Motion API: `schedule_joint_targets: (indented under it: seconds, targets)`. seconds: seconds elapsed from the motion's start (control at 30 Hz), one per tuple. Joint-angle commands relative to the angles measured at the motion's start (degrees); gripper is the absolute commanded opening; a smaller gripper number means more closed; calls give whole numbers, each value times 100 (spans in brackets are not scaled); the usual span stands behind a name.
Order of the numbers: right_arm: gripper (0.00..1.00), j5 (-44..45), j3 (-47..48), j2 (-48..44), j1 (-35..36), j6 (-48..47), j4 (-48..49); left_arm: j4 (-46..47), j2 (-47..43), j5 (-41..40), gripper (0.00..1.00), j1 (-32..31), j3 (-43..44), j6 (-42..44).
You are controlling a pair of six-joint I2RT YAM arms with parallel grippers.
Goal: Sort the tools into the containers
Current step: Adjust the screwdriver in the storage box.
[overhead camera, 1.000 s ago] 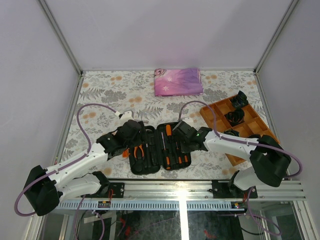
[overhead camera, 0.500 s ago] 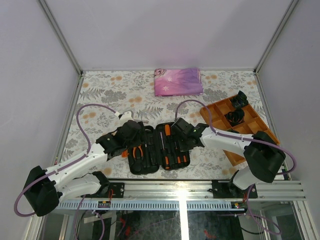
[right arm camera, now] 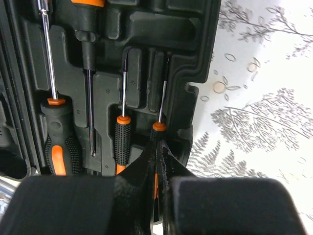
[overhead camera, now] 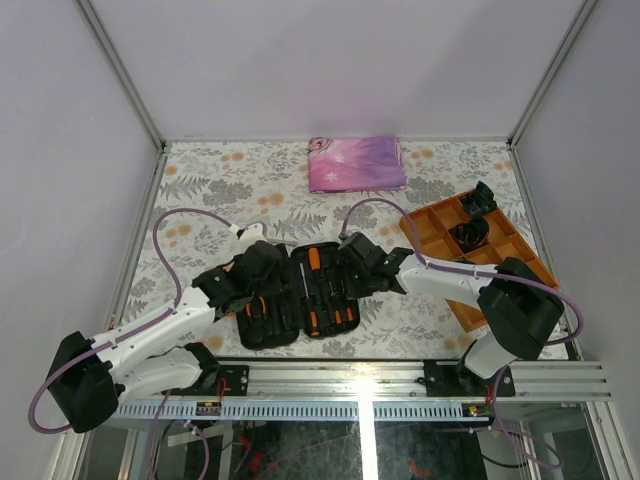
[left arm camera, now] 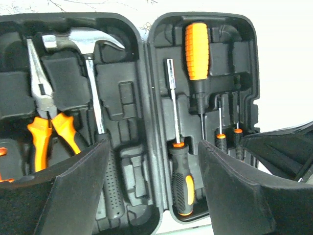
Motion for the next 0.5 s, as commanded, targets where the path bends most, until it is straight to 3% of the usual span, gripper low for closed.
schedule_joint_targets:
  seconds: [0.0,0.47]
  targets:
    - [0,-248,-847,1083,119,118,-728,38,-37,-59,72,61,-71,-12]
    - [0,1005,-344,-187,-26,132,-1896,-366,-285,81,72,976,-384,-219]
